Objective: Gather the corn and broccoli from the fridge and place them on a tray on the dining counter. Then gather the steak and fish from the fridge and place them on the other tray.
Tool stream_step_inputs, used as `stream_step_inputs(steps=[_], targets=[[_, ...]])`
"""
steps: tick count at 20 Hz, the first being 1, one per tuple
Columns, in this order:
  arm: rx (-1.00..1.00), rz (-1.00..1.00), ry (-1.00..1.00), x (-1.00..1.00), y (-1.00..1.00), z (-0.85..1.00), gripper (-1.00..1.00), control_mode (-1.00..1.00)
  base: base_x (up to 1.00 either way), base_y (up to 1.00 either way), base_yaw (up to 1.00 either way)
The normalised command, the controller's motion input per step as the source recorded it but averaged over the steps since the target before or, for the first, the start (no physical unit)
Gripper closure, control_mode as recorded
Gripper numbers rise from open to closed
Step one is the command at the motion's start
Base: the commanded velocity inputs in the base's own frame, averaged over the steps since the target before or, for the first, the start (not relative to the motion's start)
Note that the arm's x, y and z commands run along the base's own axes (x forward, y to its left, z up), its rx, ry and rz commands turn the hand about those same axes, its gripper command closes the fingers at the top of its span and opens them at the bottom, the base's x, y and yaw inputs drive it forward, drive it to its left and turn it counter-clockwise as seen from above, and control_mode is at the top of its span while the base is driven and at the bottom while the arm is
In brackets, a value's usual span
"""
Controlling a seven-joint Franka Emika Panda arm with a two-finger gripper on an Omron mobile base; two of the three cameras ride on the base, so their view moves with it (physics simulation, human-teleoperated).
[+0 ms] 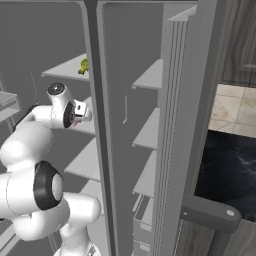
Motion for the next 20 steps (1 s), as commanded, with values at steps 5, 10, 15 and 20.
stream_step_inputs(steps=[5, 10, 15, 20], targets=[[0.0, 0.0, -0.09, -0.95, -0.24, 0.4, 1.0, -1.0, 0.0, 0.0, 0.0], [0.0, 0.0, -0.06, -0.78, -0.26, 0.5, 1.0, -1.0, 0.0, 0.0, 0.0], [0.0, 0.0, 0.0, -0.77, -0.25, 0.62, 1.0, -1.0, 0.0, 0.0, 0.0], [0.0, -0.02, 0.07, -0.84, -0.28, 0.66, 1.0, -1.0, 0.0, 0.0, 0.0]])
